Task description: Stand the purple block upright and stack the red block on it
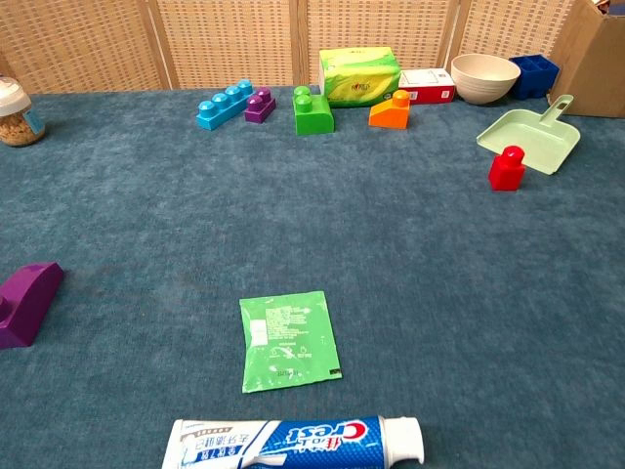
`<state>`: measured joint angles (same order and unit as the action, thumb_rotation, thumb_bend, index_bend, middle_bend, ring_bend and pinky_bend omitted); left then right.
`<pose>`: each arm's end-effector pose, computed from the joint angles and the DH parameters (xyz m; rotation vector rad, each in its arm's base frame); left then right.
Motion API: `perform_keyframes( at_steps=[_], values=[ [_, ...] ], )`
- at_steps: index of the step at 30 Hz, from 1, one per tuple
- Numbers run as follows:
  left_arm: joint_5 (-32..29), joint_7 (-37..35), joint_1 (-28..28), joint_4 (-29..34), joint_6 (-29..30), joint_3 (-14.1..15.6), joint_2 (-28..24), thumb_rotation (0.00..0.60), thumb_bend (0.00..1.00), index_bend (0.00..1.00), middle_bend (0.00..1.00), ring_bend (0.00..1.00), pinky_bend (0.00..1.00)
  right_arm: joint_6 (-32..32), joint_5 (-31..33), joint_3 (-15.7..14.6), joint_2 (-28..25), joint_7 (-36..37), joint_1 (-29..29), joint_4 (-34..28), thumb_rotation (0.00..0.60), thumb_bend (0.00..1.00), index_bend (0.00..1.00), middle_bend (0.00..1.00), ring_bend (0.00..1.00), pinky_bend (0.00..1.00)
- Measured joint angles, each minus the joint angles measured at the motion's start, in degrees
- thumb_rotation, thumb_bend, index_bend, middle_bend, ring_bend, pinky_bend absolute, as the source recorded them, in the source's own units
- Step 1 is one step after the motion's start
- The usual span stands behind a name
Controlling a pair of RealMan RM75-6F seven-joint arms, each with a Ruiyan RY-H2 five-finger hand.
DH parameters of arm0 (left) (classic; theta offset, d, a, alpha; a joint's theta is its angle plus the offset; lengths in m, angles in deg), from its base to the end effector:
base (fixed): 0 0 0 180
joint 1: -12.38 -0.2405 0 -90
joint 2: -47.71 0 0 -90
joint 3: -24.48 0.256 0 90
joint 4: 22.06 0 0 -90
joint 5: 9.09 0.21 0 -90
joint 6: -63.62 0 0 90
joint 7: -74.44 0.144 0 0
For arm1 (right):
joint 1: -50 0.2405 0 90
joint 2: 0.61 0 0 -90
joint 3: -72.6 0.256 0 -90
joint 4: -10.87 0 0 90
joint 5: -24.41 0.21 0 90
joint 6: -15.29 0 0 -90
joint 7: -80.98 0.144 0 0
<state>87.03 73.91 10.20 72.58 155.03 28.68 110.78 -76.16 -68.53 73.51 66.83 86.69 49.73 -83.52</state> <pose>-0.3015 0.1164 0.1507 -1.4546 -0.9551 -0.9284 -0.2935 -0.1456 0.1425 1.3229 -1.0003 1.1001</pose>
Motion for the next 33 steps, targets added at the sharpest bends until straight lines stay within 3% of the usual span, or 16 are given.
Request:
perform_keyframes(
  at_steps=[14,23,29,33],
  values=[
    [0.72,-0.09,1.13,-0.20,-0.89,-0.14,-0.69,0.600,0.33,0.28,0.15,0.08,0.00,-0.94,-0.07,-0.04,0.08,0.24,-0.52,0.09,0.600,0.24,0.52,0.28,0.03,0.07],
    [3.10,-2.14,3.46,-1.91,-2.95,0.52,-5.65,0.600,0.33,0.28,0.15,0.08,0.00,-0.98,-0.03,0.43,-0.34,-1.01,-0.34,-1.06,0.600,0.24,0.52,0.28,0.03,0.07],
    [5.79,-5.80,6.25,-4.84,-6.88,2.20,-9.33,0.600,0.33,0.27,0.14,0.06,0.00,-0.67,0.38,0.50,0.12,-1.38,-0.31,-0.92,0.600,0.24,0.52,0.28,0.03,0.07],
    [7.17,-6.48,8.84,-7.09,-11.13,3.36,-11.08,0.600,0.32,0.20,0.09,0.02,0.00,-0.67,0.26,0.59,0.14,-1.92,-0.24,-1.24,0.600,0.24,0.52,0.28,0.03,0.07]
  ],
)
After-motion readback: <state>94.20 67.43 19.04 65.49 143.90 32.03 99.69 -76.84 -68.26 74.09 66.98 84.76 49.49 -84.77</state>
